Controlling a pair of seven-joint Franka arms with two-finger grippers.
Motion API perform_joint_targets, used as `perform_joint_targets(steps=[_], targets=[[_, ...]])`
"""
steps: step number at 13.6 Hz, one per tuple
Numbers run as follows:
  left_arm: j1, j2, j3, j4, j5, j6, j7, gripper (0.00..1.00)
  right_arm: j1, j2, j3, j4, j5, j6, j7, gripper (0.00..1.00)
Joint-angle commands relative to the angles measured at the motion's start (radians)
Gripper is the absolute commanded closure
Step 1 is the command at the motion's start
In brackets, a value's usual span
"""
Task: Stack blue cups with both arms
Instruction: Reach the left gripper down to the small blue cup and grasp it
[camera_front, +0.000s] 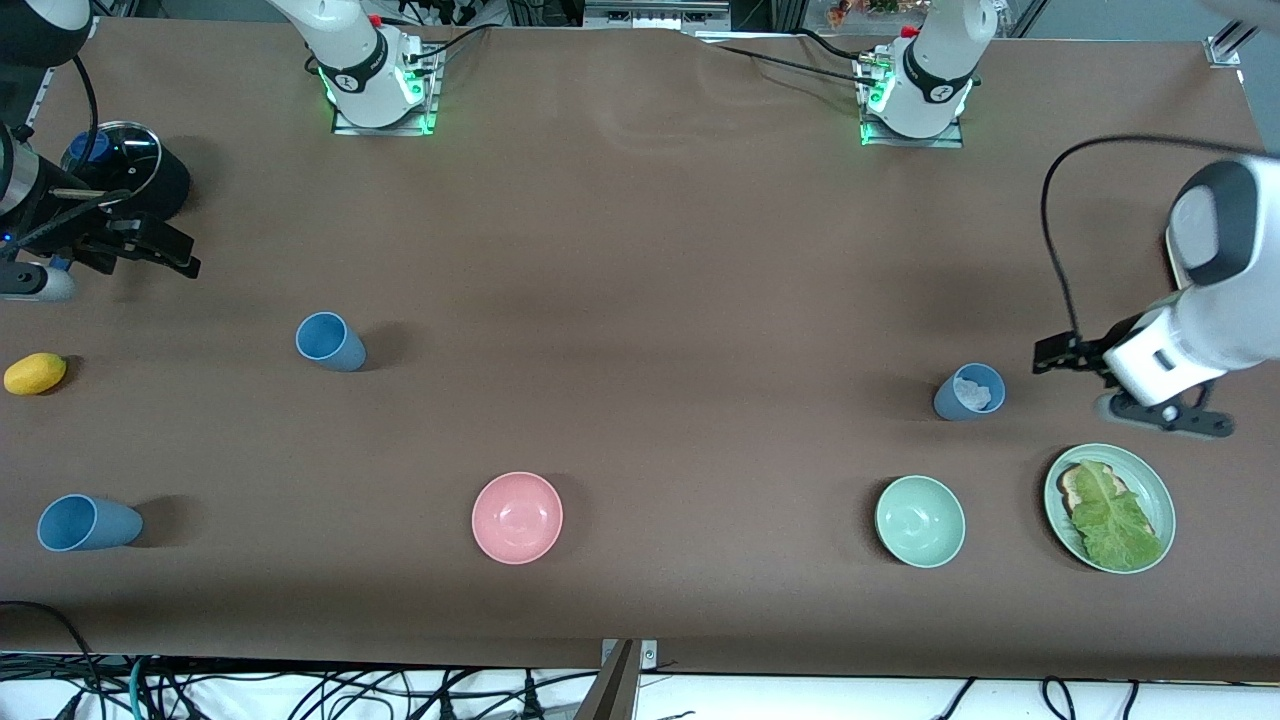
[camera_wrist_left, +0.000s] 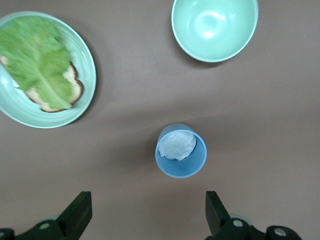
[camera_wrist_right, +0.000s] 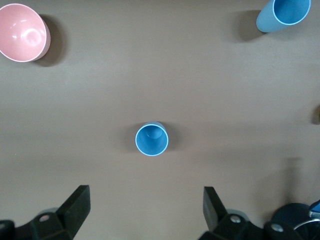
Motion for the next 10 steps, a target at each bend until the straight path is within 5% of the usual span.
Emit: perform_joint_targets(steps=[1, 7, 8, 10], targets=[[-0.004, 0.012, -0.009, -0.069, -0.02, 0.075, 0.028, 0.0, -0.011, -0.005, 0.009, 0.0, -0.003, -0.008, 0.009, 0.0], [0.03, 0.026, -0.011, -0.343, -0.019, 0.439, 0.163, 0.01, -0.012, -0.005, 0.008, 0.0, -0.002, -0.008, 0.011, 0.0], [0.03, 0.027, -0.013, -0.35, -0.022, 0.45, 0.163, 0.15, -0.012, -0.005, 0.008, 0.0, -0.002, -0.008, 0.008, 0.0], [0.022, 0.041, -0.013, -0.346, -0.02, 0.451, 0.166, 0.67, -0.012, -0.003, 0.008, -0.001, -0.003, -0.008, -0.002, 0.0]])
